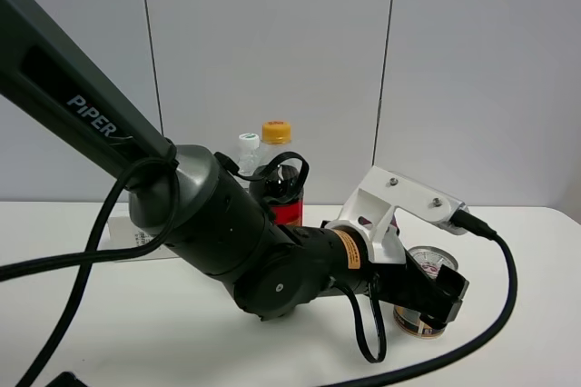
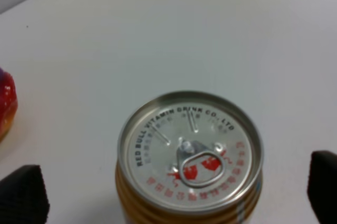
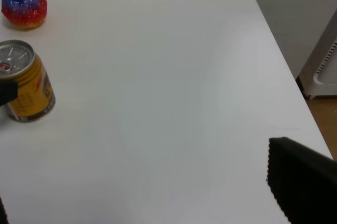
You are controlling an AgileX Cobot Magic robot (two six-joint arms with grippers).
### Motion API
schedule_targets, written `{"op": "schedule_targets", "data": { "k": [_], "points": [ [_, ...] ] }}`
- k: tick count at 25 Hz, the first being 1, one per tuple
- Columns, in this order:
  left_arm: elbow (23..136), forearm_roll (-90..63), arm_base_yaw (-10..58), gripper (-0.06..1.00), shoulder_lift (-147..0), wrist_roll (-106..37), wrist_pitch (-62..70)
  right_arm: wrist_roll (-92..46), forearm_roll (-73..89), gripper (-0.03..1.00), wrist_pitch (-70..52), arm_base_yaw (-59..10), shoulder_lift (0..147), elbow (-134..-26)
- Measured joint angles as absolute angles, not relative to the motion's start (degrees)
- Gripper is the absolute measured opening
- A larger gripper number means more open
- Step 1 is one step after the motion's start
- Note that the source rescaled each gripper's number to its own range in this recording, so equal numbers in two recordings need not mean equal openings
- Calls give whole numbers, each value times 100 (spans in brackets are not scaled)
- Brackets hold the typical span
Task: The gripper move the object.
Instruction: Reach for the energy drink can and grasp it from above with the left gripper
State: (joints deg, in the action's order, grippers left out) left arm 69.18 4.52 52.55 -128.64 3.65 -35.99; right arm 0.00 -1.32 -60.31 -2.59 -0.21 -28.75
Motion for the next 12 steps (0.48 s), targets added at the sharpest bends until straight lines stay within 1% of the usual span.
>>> {"op": "schedule_targets", "data": {
  "k": [8, 12],
  "points": [
    [6921, 607, 5255, 100, -12875, 997, -3792, 0, -132, 100, -6031, -259, -21, -2875],
    [7226, 683, 5255, 100, -13036, 1023, -3799, 0, -132, 100, -6031, -259, -21, -2875]
  ]
}}
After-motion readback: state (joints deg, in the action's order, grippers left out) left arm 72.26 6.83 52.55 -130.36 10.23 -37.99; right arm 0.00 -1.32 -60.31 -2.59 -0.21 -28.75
